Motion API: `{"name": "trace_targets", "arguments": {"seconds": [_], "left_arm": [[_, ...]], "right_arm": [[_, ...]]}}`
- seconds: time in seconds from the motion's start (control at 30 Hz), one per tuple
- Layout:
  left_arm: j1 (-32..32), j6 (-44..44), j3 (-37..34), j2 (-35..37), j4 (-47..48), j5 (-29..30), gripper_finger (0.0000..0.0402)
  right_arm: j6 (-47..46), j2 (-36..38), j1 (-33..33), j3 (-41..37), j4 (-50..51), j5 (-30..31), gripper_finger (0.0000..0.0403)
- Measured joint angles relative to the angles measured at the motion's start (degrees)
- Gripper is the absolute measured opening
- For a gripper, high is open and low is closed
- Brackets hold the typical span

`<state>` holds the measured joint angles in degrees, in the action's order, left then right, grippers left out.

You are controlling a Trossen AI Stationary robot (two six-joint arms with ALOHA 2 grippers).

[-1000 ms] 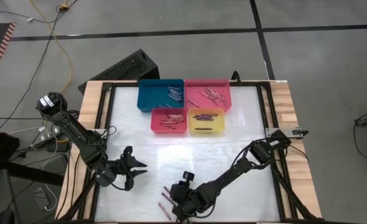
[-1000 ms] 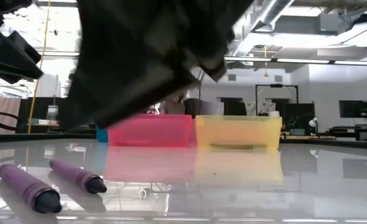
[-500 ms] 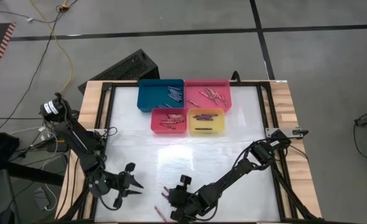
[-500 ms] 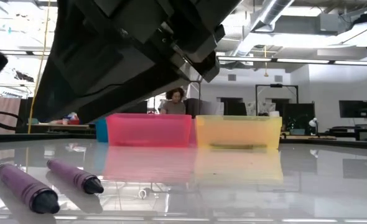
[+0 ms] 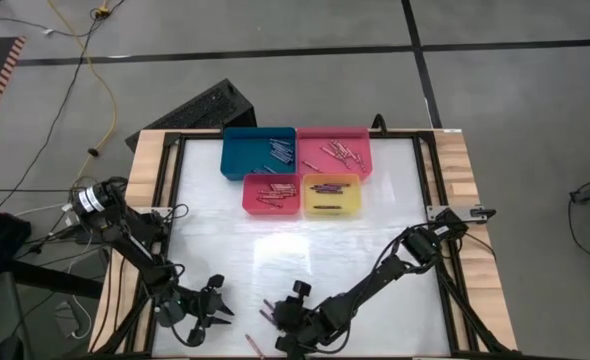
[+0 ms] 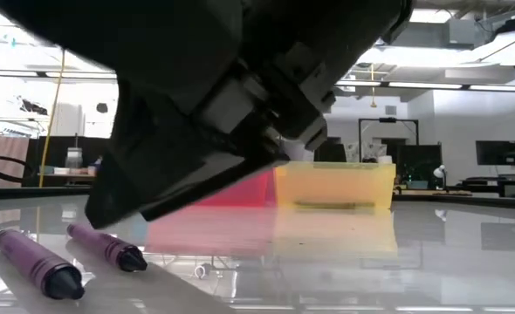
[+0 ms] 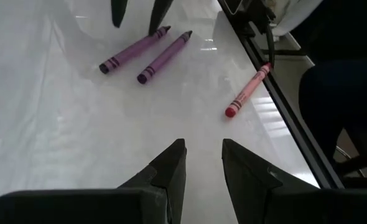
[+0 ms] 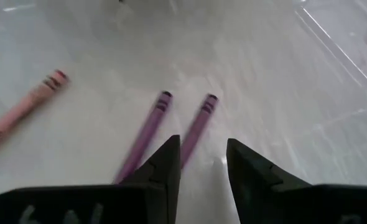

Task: Sort crayons
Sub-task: Put the violet crayon into the yellow bin

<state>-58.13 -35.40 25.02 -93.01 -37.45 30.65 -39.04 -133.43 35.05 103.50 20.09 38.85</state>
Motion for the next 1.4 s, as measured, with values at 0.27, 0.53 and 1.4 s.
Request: {"name": "trace_targets", "arguments": {"seconds": [0.27, 0.53, 1.4], "left_arm": [[0.00, 1.11, 0.00, 0.22, -0.04, 1.14, 0.0094], [0.02, 0.81, 0.02, 0.24, 0.00, 1.60, 0.0094], [0.02, 0.20, 0.04, 0.31, 0.75, 3.15, 0.0094]], "right_arm": [[-1.49, -0.02, 0.07, -0.83, 0.33, 0.04, 0.0127], [-1.53, -0.02, 0.09, -0.83, 0.38, 0.06, 0.0127], [-9.12, -3.43, 0.17, -0.61, 2.83, 1.99, 0.0026]]}}
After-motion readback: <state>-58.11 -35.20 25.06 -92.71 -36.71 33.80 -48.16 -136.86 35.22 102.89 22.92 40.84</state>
